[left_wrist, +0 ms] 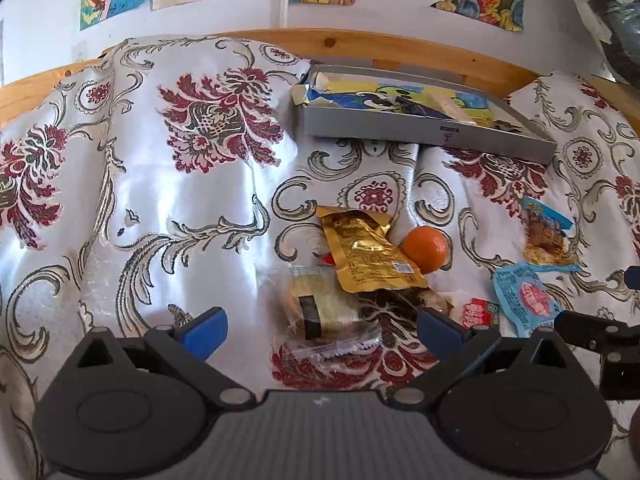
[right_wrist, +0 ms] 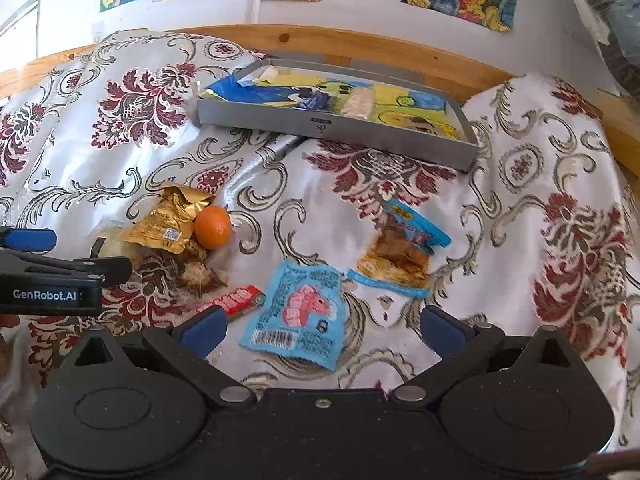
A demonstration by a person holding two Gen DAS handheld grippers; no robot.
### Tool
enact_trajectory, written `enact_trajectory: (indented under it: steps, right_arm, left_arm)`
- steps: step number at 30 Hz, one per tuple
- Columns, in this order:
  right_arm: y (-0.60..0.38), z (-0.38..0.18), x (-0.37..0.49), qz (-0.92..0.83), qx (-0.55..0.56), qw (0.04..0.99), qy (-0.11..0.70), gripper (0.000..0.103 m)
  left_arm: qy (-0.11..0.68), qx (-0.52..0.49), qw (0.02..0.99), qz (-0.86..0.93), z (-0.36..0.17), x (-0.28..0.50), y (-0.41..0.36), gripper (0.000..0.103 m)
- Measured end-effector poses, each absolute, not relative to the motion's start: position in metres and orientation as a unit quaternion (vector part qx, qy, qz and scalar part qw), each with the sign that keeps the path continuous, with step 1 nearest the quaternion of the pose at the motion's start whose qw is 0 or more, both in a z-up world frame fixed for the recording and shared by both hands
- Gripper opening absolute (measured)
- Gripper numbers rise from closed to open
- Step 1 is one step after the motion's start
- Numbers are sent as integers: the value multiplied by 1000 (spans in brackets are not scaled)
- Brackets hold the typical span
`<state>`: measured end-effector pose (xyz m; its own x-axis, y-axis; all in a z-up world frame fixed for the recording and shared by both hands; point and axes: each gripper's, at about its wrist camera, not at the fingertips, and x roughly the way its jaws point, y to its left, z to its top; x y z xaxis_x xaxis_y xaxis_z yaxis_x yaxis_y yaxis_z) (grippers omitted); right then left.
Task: Organize snacks
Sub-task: 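Grasp the light blue fish-print packet with the right gripper while the left grasps the wrapped round bun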
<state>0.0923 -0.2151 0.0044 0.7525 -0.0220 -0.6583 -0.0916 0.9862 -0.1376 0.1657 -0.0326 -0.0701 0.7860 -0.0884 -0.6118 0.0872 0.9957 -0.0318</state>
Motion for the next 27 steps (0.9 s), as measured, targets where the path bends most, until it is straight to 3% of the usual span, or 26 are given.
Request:
enact_trajectory:
  steps: [10,19,27]
  right_arm:
    - [-204,-18,112,14,-67,936,346,101]
    - [-206,-35,131,-24,-40,934,355,90]
    - [-200,-41,132,-23,-49,931,361,83]
  left_arm:
    - [326,6,945,-43,-80,182,-36,102]
    - [317,-24,947,-42,-84,187,-30,102]
    - [301,-19,952,-46,-85,184,-32,88]
